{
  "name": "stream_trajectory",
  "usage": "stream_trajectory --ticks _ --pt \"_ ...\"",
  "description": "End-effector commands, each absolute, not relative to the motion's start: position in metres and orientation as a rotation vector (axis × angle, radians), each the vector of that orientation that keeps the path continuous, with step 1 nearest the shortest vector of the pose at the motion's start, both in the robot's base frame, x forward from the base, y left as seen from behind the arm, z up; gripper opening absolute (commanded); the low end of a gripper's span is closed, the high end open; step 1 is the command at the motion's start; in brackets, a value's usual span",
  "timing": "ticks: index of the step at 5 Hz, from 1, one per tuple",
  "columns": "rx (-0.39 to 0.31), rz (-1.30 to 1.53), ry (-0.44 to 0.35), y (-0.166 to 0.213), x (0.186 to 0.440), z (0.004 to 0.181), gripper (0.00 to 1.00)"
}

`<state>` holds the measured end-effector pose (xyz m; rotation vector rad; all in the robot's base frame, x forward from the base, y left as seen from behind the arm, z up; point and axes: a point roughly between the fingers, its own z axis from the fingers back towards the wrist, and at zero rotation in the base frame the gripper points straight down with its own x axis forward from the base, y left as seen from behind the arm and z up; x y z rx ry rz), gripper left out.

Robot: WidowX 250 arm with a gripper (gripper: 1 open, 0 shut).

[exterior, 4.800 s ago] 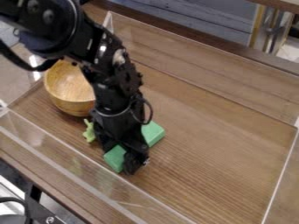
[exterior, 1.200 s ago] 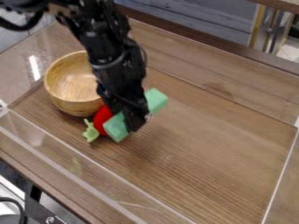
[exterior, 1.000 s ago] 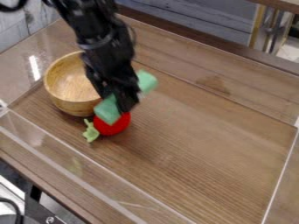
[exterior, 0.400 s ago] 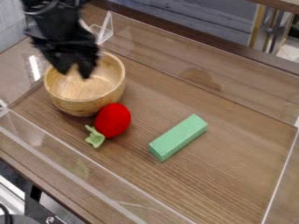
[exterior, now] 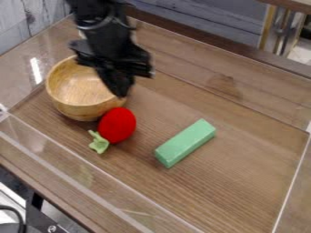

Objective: Put the green stick in the brown bowl

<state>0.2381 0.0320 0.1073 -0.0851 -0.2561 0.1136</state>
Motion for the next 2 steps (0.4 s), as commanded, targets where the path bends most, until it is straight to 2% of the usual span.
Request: stream_trajectory --ticks 1,2 --pt "-0.089 0.117 -0.288 0.012 0.242 0.112 0.00" --pt "-0.099 0.108 -0.279 -0.001 0.241 0.104 0.00"
